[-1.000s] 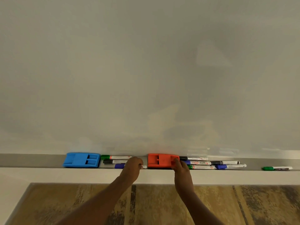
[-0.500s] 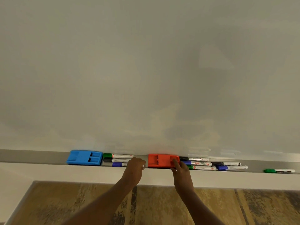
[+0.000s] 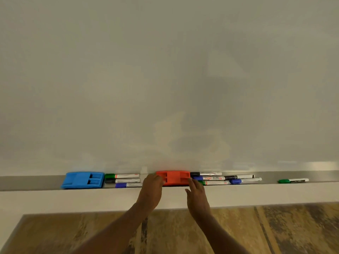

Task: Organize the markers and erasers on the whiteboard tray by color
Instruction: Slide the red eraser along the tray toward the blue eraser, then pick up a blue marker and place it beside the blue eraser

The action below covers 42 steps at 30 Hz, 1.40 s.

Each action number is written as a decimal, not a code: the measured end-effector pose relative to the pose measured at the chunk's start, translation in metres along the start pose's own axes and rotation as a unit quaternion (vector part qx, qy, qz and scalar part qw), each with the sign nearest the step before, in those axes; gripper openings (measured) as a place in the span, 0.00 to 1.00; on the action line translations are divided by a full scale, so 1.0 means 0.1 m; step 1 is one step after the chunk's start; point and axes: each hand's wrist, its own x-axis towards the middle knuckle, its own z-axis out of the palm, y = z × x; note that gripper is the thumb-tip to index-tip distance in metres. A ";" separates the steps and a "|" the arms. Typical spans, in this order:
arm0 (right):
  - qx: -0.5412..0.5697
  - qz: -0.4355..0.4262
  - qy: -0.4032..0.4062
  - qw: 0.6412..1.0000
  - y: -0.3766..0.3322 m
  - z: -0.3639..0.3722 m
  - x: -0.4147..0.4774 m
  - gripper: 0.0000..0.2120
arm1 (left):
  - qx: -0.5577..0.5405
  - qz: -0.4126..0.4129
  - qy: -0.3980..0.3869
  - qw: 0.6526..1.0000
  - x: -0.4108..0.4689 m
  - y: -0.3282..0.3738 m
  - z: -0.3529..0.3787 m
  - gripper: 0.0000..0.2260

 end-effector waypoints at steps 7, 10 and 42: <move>0.002 0.005 0.061 0.998 0.20 -0.24 -0.01 0.19 | -0.045 0.046 -0.017 0.998 0.03 0.48 0.15 0.09; 0.009 0.040 0.073 0.996 0.38 -0.37 0.00 0.18 | -0.069 0.045 -0.043 0.996 0.06 0.73 0.25 0.08; 0.005 0.183 0.006 0.983 2.67 -1.43 0.51 0.10 | -0.082 -0.185 -0.176 0.963 0.60 2.84 1.60 0.12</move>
